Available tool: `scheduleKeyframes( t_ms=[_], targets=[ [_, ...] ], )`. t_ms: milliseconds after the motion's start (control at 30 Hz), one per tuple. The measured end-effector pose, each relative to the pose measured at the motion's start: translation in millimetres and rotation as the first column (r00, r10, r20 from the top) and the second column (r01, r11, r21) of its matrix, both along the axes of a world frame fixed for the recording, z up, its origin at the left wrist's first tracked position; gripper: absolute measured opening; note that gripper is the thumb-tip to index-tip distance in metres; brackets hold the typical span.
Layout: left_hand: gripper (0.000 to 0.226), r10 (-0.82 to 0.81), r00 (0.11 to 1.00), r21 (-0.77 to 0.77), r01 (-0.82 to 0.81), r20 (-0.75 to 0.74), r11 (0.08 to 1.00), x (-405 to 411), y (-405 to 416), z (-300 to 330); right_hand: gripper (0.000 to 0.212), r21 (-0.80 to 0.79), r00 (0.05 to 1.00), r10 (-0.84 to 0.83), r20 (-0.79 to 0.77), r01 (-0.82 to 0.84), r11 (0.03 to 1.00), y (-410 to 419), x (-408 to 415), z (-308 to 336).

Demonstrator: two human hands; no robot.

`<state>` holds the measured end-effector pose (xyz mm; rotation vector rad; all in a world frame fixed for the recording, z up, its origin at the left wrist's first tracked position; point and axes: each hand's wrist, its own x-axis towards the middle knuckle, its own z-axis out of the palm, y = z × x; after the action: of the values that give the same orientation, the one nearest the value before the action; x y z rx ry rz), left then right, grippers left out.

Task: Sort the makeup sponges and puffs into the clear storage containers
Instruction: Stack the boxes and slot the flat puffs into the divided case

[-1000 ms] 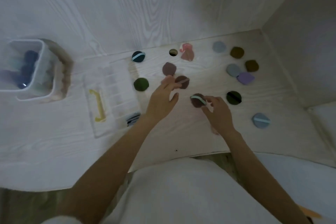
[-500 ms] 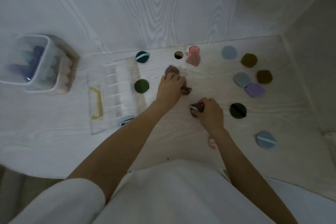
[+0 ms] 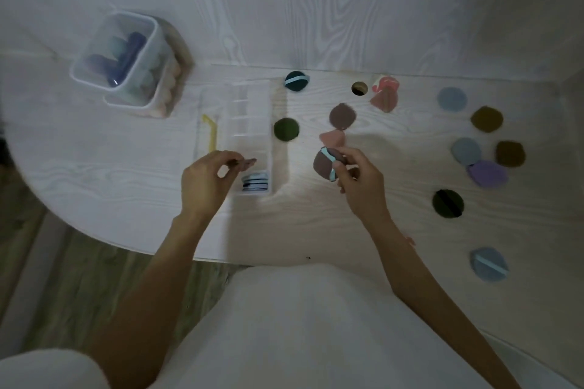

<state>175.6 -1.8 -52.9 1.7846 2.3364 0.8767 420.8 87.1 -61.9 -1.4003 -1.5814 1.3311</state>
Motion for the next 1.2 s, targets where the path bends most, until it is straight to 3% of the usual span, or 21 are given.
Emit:
scheduleKeyframes(
  t_ms=[233,400,533,667,767,867,967,1033,1133,1200],
  targets=[
    [0.018,-0.184,0.977,-0.243,0.154,-0.105,0.958,-8,8,-14,0.010,0.013,0.999,0.028,-0.039,-0.027,1.000,1,-30,5],
    [0.018,-0.255,0.964,-0.253,0.229,-0.076,0.940,-13,0,-23,0.007,0.141,0.991,0.137,0.006,-0.137,0.981,7,-72,8],
    [0.018,-0.251,0.966,-0.223,0.230,-0.067,0.947,-13,1,-24,0.007,0.328,0.942,0.206,0.265,-0.289,0.899,5,-105,6],
    [0.013,-0.186,0.980,-0.167,0.172,-0.072,0.971,-9,-4,-27,0.013,0.460,0.768,0.182,0.614,-0.536,0.708,0,-121,-8],
    [0.013,-0.124,0.992,-0.146,0.120,-0.020,0.982,-6,-6,-29,0.023,0.409,0.612,0.139,0.779,-0.664,0.626,2,-130,-11],
    [0.019,-0.099,0.995,-0.146,0.094,-0.026,0.985,-4,-6,-33,0.008,0.327,0.557,0.250,0.792,-0.733,0.596,7,-128,-14],
    [0.021,-0.129,0.985,-0.171,0.109,-0.111,0.979,-4,-6,-36,0.017,0.269,0.576,0.379,0.724,-0.742,0.614,12,-119,-14],
    [0.020,-0.138,0.983,-0.188,0.113,-0.123,0.976,-4,-5,-35,0.015,0.331,0.678,0.403,0.615,-0.685,0.649,13,-111,-7],
    [0.024,-0.140,0.985,-0.186,0.119,-0.105,0.975,-5,-4,-32,0.012,0.405,0.871,0.263,0.414,-0.435,0.804,29,-93,0],
    [0.029,-0.154,0.982,-0.190,0.131,-0.110,0.973,-5,-5,-30,0.016,0.403,0.884,0.111,0.455,-0.315,0.859,49,-74,-4]
  ],
)
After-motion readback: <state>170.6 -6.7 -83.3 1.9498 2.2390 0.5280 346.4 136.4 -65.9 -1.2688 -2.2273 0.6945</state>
